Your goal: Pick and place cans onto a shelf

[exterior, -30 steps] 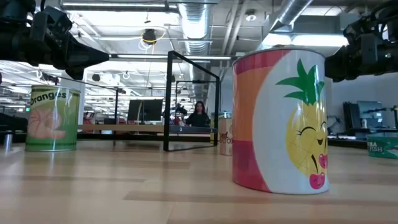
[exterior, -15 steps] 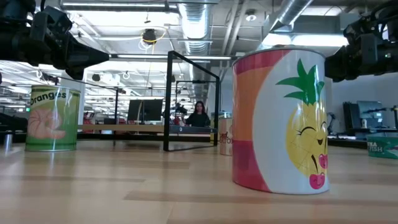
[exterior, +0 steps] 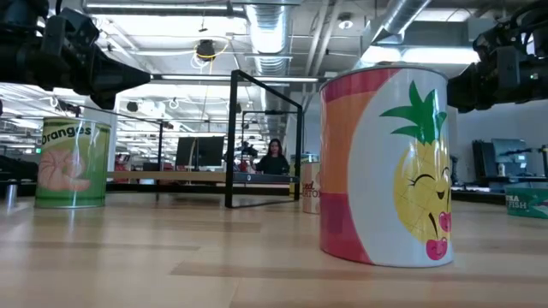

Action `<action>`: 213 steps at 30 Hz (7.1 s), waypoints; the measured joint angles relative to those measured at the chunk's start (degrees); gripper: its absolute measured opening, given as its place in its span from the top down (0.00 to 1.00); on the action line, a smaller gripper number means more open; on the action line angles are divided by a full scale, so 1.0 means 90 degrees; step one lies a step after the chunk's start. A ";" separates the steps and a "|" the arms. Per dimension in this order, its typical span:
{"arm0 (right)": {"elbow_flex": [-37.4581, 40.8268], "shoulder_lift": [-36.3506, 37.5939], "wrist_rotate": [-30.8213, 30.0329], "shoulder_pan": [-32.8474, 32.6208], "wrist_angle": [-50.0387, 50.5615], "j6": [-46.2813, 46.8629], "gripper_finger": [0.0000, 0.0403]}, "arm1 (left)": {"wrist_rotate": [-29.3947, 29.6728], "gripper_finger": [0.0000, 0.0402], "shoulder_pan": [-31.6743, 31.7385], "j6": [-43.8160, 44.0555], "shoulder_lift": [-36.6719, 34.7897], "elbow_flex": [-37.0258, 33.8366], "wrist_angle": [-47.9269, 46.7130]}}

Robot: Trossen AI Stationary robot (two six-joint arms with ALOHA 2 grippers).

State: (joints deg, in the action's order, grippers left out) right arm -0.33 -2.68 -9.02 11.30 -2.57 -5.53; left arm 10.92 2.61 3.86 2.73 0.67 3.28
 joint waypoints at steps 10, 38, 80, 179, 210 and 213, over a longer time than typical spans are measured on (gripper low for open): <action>0.0001 0.0002 0.0000 0.0001 0.0000 0.0001 0.93 | -0.0038 1.00 0.0007 0.0729 0.0016 0.0000 0.1425; 0.0000 0.0001 0.0000 0.0000 0.0000 0.0001 0.93 | 0.0051 1.00 -0.1825 0.2794 0.5802 0.5501 -0.5553; 0.0000 0.0000 0.0000 0.0000 0.0000 0.0001 0.93 | 0.1010 0.99 -0.3830 0.5059 0.9276 0.6709 -0.7964; 0.0001 0.0006 -0.0002 0.0001 0.0001 0.0001 0.93 | 0.0527 0.90 0.4809 -0.0746 1.0323 0.9051 -0.8026; 0.0001 0.0007 0.0000 0.0001 0.0000 0.0001 0.93 | -0.0742 0.90 0.1967 -0.0796 0.5040 0.3921 -0.0260; 0.0000 0.0006 0.0000 0.0000 0.0001 0.0000 0.93 | -0.1024 0.90 0.1659 -0.0794 0.4647 0.2789 0.1127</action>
State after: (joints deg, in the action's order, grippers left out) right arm -0.33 -2.63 -9.02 11.30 -2.55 -5.53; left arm 1.71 17.54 -3.29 44.55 25.77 13.43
